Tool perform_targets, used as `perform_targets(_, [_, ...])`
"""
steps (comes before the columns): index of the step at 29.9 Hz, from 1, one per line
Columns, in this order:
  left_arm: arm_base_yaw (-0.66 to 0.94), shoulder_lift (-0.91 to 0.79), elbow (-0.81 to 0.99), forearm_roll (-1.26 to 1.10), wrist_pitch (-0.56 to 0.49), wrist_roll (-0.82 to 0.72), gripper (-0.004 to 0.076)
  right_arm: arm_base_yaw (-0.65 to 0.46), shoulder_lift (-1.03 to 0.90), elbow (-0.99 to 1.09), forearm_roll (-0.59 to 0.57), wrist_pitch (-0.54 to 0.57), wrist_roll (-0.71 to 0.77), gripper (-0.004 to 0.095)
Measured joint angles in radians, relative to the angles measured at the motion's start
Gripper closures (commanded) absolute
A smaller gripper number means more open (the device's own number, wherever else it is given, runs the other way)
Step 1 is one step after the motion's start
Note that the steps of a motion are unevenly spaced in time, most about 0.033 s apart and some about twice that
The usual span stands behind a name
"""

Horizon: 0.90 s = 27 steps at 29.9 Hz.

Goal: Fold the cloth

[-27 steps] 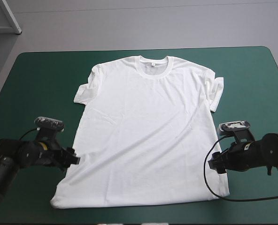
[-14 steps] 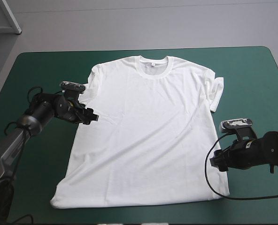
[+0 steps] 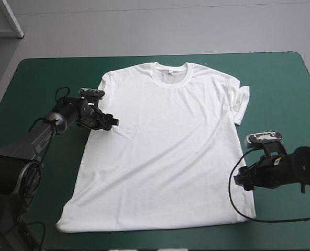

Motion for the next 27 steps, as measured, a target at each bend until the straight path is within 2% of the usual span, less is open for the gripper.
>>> perform_targets(2, [0.0, 0.005, -0.004, -0.006, -0.005, -0.002, 0.0337, 0.0, 0.0, 0.0, -0.002, -0.049, 0.016, 0.0184])
perform_targets(6, [0.0, 0.011, -0.009, -0.018, -0.018, -0.002, 0.0552, 0.0, 0.019, -0.005, -0.013, -0.172, 0.037, 0.0245])
perform_targets(9, [0.0, 0.013, -0.009, -0.023, -0.026, 0.001, 0.0702, 0.0, 0.086, -0.035, -0.019, -0.223, 0.041, 0.0269])
perform_targets(22, [-0.001, 0.014, -0.009, -0.022, -0.034, 0.018, 0.0703, 0.0, 0.555, -0.358, -0.006, -0.277, 0.044, 0.0281])
perform_targets(27, [-0.001, 0.014, -0.009, -0.021, -0.035, 0.018, 0.0703, 0.0, 0.682, -0.428, 0.02, -0.281, 0.044, 0.0339])
